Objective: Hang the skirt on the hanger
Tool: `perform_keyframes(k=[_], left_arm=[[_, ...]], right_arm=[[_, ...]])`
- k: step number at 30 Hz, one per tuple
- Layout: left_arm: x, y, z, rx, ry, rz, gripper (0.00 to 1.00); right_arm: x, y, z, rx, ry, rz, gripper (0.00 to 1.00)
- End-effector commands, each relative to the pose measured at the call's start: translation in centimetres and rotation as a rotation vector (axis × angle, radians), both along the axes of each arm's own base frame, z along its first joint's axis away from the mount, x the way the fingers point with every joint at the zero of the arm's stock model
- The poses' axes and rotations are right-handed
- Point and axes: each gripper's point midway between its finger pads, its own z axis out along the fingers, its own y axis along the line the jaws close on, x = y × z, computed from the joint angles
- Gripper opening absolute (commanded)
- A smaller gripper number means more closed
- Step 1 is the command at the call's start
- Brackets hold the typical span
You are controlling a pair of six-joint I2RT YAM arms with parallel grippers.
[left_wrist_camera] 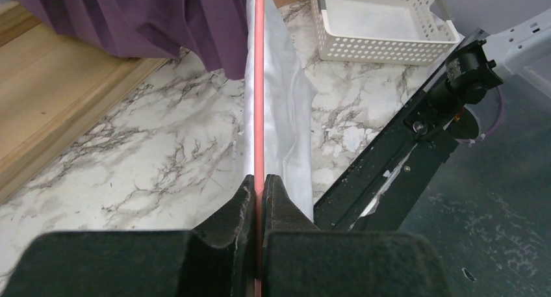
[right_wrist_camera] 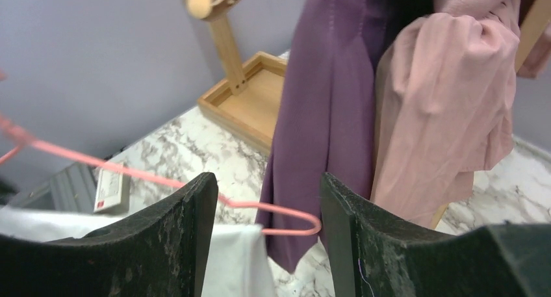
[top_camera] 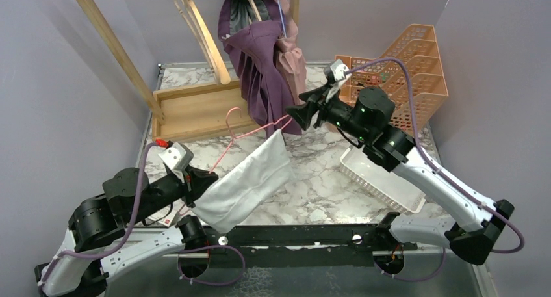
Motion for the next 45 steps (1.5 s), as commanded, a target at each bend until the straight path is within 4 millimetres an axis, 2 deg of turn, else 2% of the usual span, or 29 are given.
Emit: perform_keyframes(k=[1,4,8,13,17,21,28,30,32,34,40,45], left_arm=[[0.1,2.5,0.3,0.003,0.043,0.110,0.00],[0.1,3.7,0.5,0.015,0.050,0.155,0.00],[0.4,5.6,1.2,0.003,0.033,0.232,0.00],[1.5,8.2,1.7,0.005,0.039,0.395,0.00],[2.5,12.2,3.7,-0.057,-0.008,0.598,0.00],[3.8,14.2,5.0,-0.028,-0.069,0.739,0.00],[7.3,13.7,7.8,0.013,-0.163,0.968,0.00],[8.3,13.8,8.5,0.011,-0.188,1.087,0.00],[9.4,12.8,8.5,0.006,-0.198,1.171,0.00],[10.6,11.7,8.3,0.076,-0.234,1.233,0.00],[13.7,7.5,9.0,0.105,-0.288,1.238,0.00],[16.2,7.2,9.0,0.136,-0.281,1.268,0.00]], right_arm=[[3.6,-0.1,-0.6,0.057,0.142,-0.189,0.62],[4.9,-0.2,-1.8,0.077,0.206,-0.263,0.62],[5.6,0.1,-2.8,0.088,0.246,-0.291,0.60],[5.6,0.2,-3.4,0.098,0.272,-0.299,0.59],[5.5,-0.2,-3.6,0.112,0.279,-0.313,0.58],[5.3,-0.6,-4.1,0.099,0.288,-0.327,0.58],[4.9,-1.6,-4.2,0.093,0.292,-0.352,0.58],[4.7,-1.8,-4.3,0.090,0.293,-0.350,0.58],[4.1,-1.6,-4.2,0.079,0.275,-0.311,0.58],[3.4,-1.3,-4.2,0.084,0.268,-0.267,0.58],[1.7,-1.3,-5.8,0.120,0.345,-0.228,0.57],[0.6,-1.3,-7.2,0.113,0.411,-0.199,0.56]])
